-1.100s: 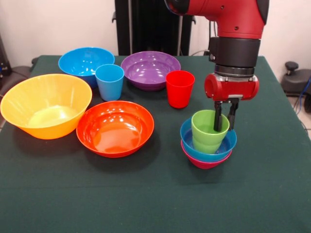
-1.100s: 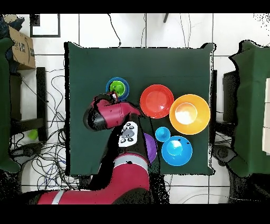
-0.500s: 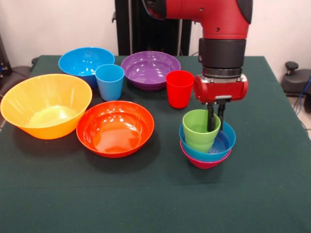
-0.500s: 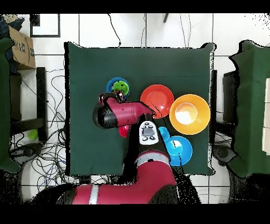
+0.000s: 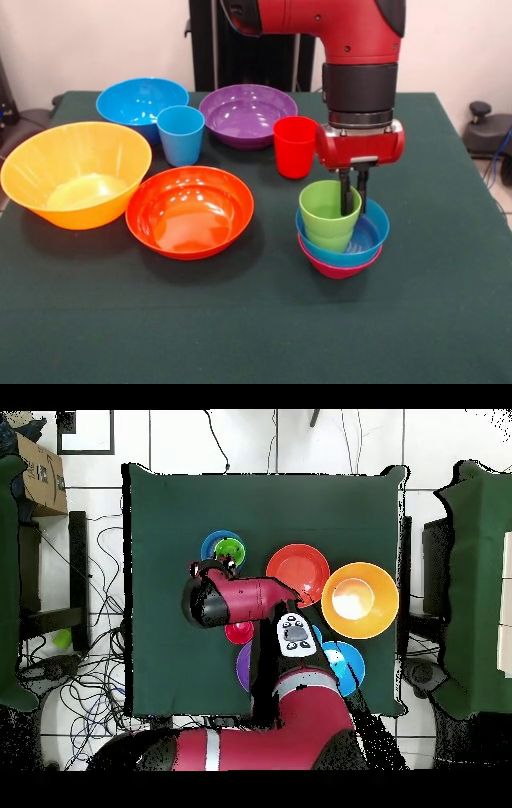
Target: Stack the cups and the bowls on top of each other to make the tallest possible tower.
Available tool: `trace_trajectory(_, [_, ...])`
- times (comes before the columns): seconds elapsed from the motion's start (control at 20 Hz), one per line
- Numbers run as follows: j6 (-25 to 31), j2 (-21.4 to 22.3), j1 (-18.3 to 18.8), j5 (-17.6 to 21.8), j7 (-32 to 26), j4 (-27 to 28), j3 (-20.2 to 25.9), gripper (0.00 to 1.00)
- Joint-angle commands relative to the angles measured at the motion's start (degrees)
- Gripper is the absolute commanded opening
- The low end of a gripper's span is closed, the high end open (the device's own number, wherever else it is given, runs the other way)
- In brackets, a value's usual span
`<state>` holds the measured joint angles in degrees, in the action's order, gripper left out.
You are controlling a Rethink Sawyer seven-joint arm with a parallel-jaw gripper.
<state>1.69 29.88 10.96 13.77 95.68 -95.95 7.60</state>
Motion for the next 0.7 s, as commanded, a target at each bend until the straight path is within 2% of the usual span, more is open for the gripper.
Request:
trace_trajectory(0.05, [-1.6, -6.5, 2.9, 5.8, 3.4, -4.3, 10.5, 0.00])
trace_trajectory(0.25, [-2.1, -7.1, 1.9, 6.2, 3.8, -3.2, 9.6, 0.00])
trace_trajectory(0.7, [-1.8, -6.1, -0.6, 4.3, 6.0, -2.9, 7.9, 0.00])
